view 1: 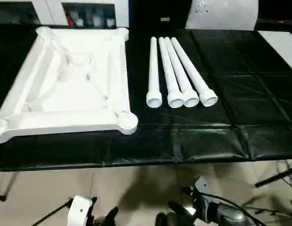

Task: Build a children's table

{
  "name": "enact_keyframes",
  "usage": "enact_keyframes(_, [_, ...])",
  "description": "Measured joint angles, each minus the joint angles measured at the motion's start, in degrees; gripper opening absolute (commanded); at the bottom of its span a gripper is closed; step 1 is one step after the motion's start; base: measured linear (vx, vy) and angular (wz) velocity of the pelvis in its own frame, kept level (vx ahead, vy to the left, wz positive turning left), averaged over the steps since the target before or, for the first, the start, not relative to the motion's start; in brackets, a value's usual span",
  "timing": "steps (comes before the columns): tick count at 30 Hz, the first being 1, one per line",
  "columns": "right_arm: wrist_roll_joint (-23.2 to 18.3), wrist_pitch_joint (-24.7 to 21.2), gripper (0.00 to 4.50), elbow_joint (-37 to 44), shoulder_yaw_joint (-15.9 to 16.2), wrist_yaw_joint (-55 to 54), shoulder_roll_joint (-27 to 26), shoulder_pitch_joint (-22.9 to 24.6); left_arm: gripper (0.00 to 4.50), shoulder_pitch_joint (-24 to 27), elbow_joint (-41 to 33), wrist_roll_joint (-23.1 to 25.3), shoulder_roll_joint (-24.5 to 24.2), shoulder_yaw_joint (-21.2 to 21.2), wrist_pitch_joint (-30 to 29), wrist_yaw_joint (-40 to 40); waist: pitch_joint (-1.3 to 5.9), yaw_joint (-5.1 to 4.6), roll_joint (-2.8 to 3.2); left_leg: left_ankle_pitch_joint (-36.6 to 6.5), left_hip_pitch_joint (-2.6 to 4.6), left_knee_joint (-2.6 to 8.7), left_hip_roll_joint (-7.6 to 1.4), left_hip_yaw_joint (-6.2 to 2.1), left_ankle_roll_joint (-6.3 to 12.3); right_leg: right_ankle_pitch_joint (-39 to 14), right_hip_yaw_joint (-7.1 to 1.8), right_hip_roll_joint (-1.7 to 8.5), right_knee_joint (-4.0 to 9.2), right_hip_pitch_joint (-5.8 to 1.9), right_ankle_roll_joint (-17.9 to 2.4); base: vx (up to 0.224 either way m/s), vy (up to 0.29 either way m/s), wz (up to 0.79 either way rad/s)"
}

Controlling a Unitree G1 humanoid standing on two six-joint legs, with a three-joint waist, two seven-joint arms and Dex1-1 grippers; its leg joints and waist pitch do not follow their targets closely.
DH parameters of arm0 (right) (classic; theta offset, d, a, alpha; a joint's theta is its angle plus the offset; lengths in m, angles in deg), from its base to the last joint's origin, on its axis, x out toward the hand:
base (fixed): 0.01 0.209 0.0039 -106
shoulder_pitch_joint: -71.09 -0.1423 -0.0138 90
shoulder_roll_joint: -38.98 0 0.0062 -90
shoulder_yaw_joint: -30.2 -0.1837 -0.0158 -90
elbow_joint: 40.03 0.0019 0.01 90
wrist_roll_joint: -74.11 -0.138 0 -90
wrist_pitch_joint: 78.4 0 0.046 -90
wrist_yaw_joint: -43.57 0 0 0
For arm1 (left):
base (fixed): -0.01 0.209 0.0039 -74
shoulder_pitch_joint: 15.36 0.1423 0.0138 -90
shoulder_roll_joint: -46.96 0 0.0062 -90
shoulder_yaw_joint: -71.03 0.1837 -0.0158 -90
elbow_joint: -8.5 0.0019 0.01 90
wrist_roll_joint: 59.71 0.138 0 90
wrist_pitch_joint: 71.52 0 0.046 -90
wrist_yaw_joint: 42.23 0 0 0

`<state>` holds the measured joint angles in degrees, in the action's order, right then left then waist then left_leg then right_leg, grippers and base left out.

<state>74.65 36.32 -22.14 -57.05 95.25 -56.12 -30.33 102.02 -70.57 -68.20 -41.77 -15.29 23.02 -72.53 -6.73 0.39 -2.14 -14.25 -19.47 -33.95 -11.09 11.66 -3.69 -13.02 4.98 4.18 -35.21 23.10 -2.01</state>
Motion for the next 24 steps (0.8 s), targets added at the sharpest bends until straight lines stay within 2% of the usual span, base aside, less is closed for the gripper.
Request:
enact_keyframes(7, [-1.3,1.3,4.49,0.0,-1.0,4.9,-1.1,0.1,4.46,0.1,-2.5,-0.9,-0.3,0.1,0.3,-1.4,-0.17,0.0,0.24,0.0,0.03,0.0,0.0,0.0,0.01,0.0,0.0,0.0,-0.04,0.0,0.0,0.0,0.0,0.0])
enact_keyframes(12, [-3.5,3.1,4.49,0.0,-2.9,8.3,-1.5,0.0,4.46,0.2,-8.1,-3.0,0.1,1.2,-0.1,-2.7,-0.19,0.01,0.22,0.0,0.06,-0.01,0.0,0.01,0.0,0.0,0.0,0.0,-0.07,-0.02,0.0,0.0,0.0,0.0])
enact_keyframes(16, [-2.0,4.0,4.49,0.0,-1.9,7.2,-0.9,-0.3,4.46,0.0,-8.8,-3.2,0.2,1.4,-1.2,-2.8,-0.19,-0.1,0.23,0.0,0.08,-0.01,0.0,0.01,0.02,0.0,0.0,0.0,-0.11,-0.01,0.0,0.0,0.0,0.0])
enact_keyframes(22, [-0.2,4.5,4.49,-0.1,-0.5,6.3,-0.4,-0.6,4.46,-0.9,-6.0,-2.9,0.1,1.1,-1.2,-2.6,-0.16,-0.08,0.17,0.0,0.1,-0.06,0.0,0.01,0.02,0.0,0.0,0.0,-0.16,-0.02,0.0,0.0,0.0,0.0])
enact_keyframes(24, [2.4,3.4,4.49,-0.3,1.4,2.3,0.4,-0.8,4.46,-1.9,-4.4,-2.1,0.1,1.2,-1.7,-2.0,-0.15,-0.08,0.17,0.0,0.15,-0.09,0.01,0.01,0.02,0.0,-0.02,0.01,-0.17,-0.05,0.0,0.0,0.0,0.0])
